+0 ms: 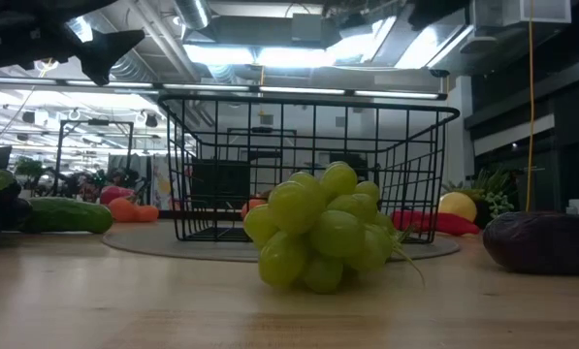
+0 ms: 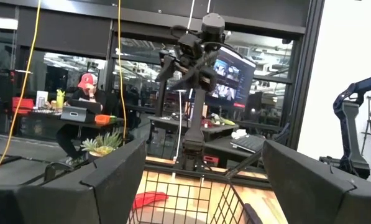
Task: Build produce basket
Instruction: Put the red chili pepper into the wire basket
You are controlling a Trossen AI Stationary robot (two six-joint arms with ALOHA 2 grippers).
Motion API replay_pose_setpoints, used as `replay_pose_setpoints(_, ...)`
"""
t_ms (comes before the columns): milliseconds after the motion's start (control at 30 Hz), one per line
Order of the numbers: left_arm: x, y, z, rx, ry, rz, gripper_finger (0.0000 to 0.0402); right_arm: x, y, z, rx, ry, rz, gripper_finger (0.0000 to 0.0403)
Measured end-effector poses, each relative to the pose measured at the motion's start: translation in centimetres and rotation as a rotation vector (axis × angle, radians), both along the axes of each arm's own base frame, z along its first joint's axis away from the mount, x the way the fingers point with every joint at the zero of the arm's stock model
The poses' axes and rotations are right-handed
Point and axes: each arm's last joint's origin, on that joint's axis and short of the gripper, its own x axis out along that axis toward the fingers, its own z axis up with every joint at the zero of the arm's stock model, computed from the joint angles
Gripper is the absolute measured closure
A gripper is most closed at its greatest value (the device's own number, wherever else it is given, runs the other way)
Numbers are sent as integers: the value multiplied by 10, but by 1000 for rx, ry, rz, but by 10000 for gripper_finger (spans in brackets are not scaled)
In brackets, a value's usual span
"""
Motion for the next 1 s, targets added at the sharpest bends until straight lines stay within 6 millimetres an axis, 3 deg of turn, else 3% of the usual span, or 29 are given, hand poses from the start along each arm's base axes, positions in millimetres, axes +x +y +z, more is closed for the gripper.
replay_pose_setpoints(200, 0, 0, 0, 0, 1, -1, 86, -9, -5, 4, -109, -45, -189, 156)
replay_pose_setpoints(500, 0, 0, 0, 31, 5, 13, 86, 4, -12, -10, -241, 1, -429, 156)
replay_pose_setpoints(800, 0, 0, 0, -37, -5, -18, 86, 7, -36, -41, -105, 187, -658, 156)
replay_pose_setpoints(1000, 0, 0, 0, -69, -9, -31, 86, 17, -49, -53, -52, 320, -634, 156)
